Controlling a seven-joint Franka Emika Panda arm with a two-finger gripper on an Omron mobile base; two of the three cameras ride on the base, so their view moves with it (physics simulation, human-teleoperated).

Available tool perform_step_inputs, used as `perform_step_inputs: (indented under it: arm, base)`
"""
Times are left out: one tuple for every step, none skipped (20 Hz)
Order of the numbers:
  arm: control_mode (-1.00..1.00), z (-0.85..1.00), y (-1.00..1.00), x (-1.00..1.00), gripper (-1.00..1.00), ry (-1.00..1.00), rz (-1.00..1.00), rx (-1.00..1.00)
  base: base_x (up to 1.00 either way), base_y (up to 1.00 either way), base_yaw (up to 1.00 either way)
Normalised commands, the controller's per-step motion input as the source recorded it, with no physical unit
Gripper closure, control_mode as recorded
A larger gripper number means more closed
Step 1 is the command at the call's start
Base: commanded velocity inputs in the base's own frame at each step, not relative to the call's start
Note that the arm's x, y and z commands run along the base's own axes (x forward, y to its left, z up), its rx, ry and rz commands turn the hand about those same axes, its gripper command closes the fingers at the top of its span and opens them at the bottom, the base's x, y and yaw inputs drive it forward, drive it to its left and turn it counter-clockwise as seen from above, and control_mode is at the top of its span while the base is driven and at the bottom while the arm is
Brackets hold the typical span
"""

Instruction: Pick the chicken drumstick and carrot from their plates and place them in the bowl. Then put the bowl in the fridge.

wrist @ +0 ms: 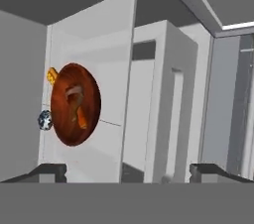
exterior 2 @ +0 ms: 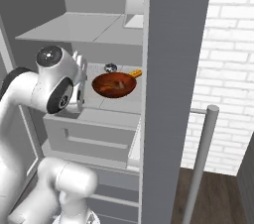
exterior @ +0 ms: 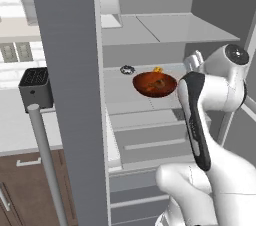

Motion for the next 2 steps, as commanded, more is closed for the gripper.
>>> perform_step_inputs:
  arm:
    - [-1.0, 0.6, 0.0, -1.0, -1.0, 0.08, 0.0, 0.0]
    - [-1.0, 0.56, 0.04, -1.0, -1.0, 0.09, 0.0, 0.0]
  base:
    - [0.0, 0.0, 0.0]
    - [0.0, 0.0, 0.0]
